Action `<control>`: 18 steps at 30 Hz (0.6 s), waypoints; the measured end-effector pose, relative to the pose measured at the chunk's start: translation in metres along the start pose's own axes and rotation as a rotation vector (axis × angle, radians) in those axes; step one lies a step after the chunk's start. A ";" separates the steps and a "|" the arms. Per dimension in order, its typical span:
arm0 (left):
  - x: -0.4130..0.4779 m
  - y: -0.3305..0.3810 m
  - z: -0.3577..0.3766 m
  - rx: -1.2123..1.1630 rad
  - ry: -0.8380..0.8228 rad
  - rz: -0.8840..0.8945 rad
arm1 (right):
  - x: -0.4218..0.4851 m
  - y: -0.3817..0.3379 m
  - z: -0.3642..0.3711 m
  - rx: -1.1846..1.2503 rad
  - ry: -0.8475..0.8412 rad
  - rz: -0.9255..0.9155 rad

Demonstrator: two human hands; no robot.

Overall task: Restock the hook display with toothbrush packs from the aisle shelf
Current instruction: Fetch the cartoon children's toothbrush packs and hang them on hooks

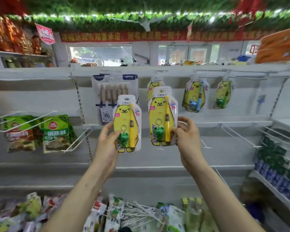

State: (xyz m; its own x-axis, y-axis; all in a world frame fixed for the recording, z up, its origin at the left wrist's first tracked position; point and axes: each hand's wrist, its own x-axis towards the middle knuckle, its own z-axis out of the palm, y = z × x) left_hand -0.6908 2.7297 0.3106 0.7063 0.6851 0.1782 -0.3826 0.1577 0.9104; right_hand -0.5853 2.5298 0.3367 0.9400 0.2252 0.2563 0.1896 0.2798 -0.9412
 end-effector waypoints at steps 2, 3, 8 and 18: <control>0.005 0.003 0.000 0.004 -0.018 0.001 | 0.002 -0.005 0.003 -0.004 0.024 -0.018; 0.007 0.005 0.001 0.003 -0.027 0.000 | 0.004 -0.008 0.006 -0.002 0.039 -0.030; 0.013 0.011 0.001 0.011 -0.034 0.001 | 0.020 -0.015 0.018 -0.023 0.079 -0.088; 0.034 0.027 0.007 0.040 -0.064 0.017 | 0.052 -0.007 0.028 -0.068 0.075 -0.107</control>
State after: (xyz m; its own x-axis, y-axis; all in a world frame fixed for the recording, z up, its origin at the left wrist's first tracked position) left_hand -0.6734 2.7522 0.3437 0.7372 0.6404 0.2157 -0.3716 0.1176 0.9209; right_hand -0.5459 2.5651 0.3630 0.9315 0.1261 0.3413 0.3064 0.2339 -0.9227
